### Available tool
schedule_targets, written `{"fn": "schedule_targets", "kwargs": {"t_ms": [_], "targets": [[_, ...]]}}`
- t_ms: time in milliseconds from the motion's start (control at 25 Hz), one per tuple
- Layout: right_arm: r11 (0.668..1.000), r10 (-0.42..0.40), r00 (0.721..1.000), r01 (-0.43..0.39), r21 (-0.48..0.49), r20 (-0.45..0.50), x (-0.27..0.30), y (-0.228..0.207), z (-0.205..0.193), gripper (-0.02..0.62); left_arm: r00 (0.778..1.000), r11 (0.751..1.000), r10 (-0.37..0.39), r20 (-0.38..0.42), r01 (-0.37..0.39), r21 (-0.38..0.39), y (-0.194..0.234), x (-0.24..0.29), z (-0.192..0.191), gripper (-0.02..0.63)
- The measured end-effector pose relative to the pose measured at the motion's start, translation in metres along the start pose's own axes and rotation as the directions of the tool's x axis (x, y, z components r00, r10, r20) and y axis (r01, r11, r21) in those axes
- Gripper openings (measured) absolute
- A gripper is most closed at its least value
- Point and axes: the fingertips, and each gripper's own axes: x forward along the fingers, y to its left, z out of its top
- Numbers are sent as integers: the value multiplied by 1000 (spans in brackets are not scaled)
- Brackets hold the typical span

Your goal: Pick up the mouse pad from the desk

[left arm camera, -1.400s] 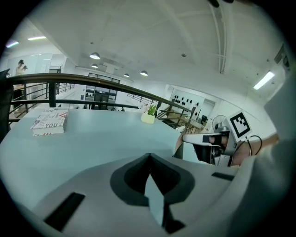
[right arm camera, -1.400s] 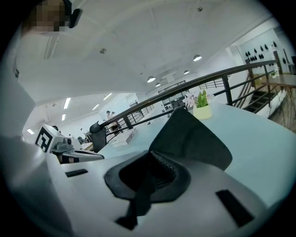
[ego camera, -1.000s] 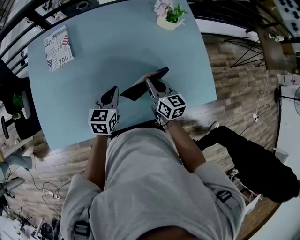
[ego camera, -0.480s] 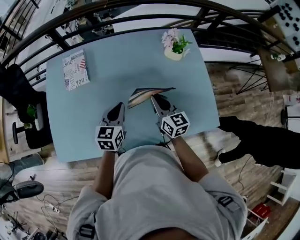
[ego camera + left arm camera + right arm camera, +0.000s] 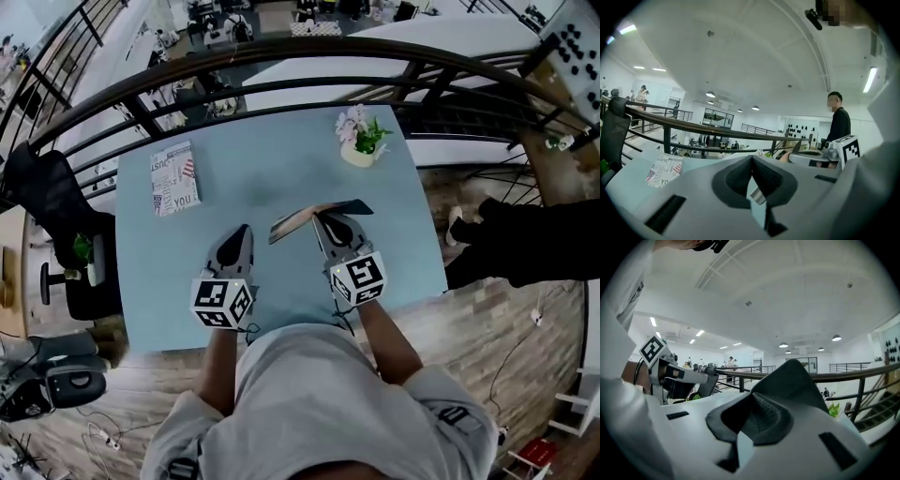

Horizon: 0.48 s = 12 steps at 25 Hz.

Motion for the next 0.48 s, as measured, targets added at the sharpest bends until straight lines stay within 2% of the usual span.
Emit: {"fn": "schedule_targets", "kwargs": {"t_ms": [160, 480], "targets": [[998, 15, 1000, -14, -69, 8, 5, 11, 18, 15, 999, 999, 16, 38, -17, 30, 3, -4, 18, 12], [993, -1, 999, 7, -119, 53, 3, 17, 55, 15, 995, 998, 30, 95, -35, 57, 9, -15, 41, 12]]}}
